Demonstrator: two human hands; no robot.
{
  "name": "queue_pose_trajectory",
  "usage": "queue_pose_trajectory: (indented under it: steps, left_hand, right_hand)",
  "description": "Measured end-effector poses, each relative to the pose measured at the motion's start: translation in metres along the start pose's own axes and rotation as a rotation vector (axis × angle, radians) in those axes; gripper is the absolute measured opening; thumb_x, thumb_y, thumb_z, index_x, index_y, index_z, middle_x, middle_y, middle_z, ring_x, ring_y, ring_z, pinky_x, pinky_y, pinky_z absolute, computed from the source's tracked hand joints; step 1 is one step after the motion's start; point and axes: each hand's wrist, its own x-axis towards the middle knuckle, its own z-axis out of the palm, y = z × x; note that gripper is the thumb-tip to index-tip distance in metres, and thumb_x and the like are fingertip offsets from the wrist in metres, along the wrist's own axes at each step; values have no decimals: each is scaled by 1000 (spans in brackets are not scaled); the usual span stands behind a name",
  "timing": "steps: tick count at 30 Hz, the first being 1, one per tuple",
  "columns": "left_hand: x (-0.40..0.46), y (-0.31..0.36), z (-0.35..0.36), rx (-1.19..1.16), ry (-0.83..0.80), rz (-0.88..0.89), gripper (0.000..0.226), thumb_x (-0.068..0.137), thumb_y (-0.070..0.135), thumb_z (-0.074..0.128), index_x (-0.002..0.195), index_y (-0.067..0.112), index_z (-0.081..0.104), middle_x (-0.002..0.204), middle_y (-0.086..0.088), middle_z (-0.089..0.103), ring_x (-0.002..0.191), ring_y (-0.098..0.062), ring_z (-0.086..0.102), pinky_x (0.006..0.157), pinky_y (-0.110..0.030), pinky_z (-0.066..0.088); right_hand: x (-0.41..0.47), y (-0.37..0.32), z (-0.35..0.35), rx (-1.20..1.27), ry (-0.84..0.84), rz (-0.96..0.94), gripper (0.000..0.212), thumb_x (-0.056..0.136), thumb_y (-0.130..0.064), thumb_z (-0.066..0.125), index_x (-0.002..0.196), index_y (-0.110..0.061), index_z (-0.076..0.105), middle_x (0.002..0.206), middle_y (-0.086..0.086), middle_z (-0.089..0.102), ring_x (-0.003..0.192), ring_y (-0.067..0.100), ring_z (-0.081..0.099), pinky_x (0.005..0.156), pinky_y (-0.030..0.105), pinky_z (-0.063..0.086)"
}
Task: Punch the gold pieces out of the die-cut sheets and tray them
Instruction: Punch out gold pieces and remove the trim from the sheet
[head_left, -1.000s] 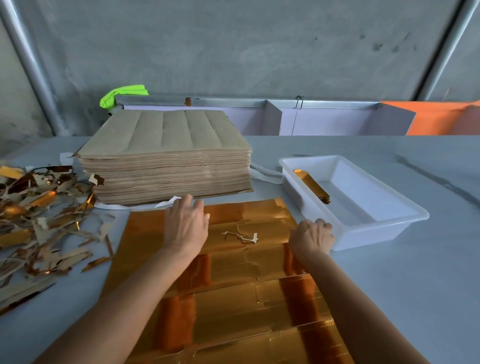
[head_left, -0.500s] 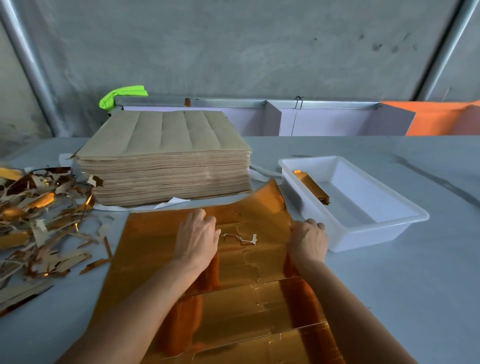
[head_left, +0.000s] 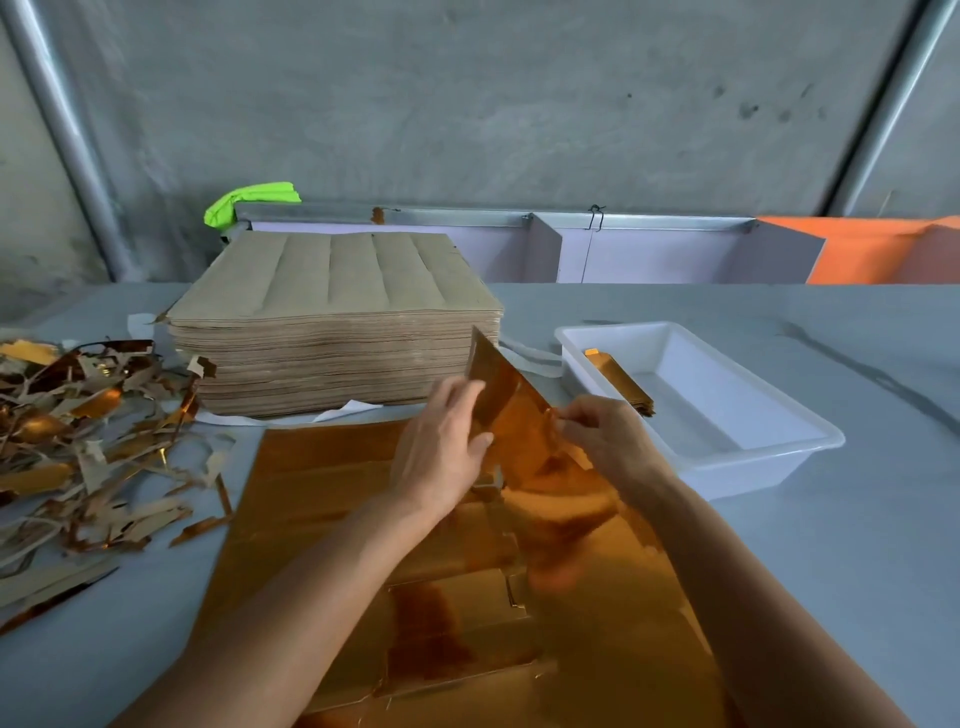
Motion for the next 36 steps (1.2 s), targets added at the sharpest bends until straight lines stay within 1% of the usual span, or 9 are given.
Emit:
queue_pose_trajectory:
  steps: [3,8,14,18,21,23,28,32,36]
  left_hand:
    - [7,26,-3,-74,-61,232,74,82,-2,67,146,17,34,155,3,25,108,-15,57,94,-24,48]
    - [22,25,-7,-144,-172,78,40,86,4,64,125,11,58,117,-7,64,105,-20,61,96,-30,48]
    - [28,7,-13,-86,-127,-44,12,89,14,64,99,11,71,100,-1,67,88,-12,58,80,-23,46]
    - [15,28,-15,-13,-75,-43,48,89,15,64,135,12,50,137,-8,44,109,-21,56,96,-29,47]
    - [-10,62,-18,-154,2,150,56,85,23,68,136,12,48,137,-5,42,93,-14,60,92,-26,51]
    - [-23,82,-21,-333,-155,235,70,77,33,75,138,18,46,141,1,37,76,-7,59,81,-16,52]
    - [-28,102,-18,-272,-470,255,102,67,36,83,149,26,23,141,2,44,109,-16,54,96,-29,47]
    - [-24,91,-16,-190,-427,177,58,73,36,78,125,21,58,103,6,59,89,-6,50,75,-18,41]
    - [-21,82,-18,-224,-362,68,18,76,33,76,87,20,71,86,8,55,76,-4,48,61,-16,34]
  right_hand:
    - [-4,-22,-5,-21,-158,-123,8,91,-9,61,88,-11,68,81,5,67,73,12,60,68,26,48]
    - [-15,-36,-15,26,-214,9,44,86,-3,66,124,-13,47,108,4,67,97,18,64,75,26,55]
    - [-59,-14,-48,-389,-361,85,17,87,-22,67,94,-6,69,92,13,67,80,22,64,70,25,52]
    - [-64,-11,-57,-162,-352,273,14,90,-20,63,91,-9,71,89,12,70,79,19,67,80,31,55]
    - [-61,-15,-57,-17,-340,341,11,89,-17,64,92,-9,71,90,9,72,89,24,67,88,38,54]
    - [-62,-18,-57,91,-351,350,11,87,-14,67,89,-3,70,86,13,71,81,25,68,82,38,55]
    - [-77,-18,-62,394,-399,374,20,85,-9,65,98,6,66,90,23,68,73,28,67,65,35,58]
    - [-100,-2,-70,630,-445,267,50,82,-34,66,116,3,62,109,25,66,95,36,67,79,40,57]
    - [-120,4,-61,492,-314,223,50,69,-35,80,109,-7,65,102,13,71,92,26,70,76,36,59]
